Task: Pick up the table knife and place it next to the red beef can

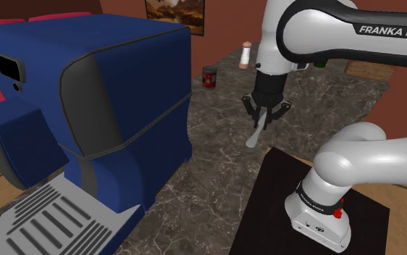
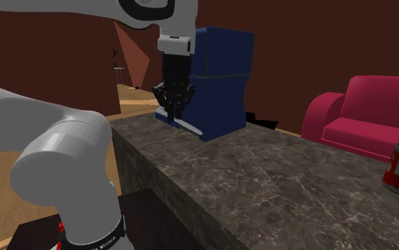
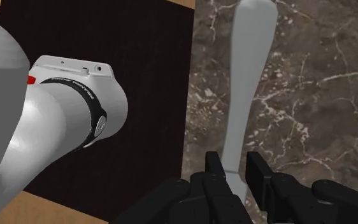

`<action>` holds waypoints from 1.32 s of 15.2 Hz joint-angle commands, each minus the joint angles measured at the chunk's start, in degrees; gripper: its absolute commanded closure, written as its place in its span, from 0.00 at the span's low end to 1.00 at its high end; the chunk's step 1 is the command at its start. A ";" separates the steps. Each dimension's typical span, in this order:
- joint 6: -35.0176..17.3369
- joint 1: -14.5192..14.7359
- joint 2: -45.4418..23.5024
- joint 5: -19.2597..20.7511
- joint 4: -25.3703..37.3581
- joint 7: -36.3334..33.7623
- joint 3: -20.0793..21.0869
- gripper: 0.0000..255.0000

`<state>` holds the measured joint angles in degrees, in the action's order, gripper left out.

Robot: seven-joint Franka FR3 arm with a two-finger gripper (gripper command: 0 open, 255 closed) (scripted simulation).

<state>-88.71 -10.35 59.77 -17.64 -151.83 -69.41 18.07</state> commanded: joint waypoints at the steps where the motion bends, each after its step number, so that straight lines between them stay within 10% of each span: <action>1: 1.45 -0.23 -0.41 0.45 1.85 -0.13 -0.43 1.00; 20: -10.93 -11.26 -35.92 12.09 23.82 11.33 -7.53 1.00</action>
<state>-99.27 -21.18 25.90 -6.08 -129.63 -58.54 10.80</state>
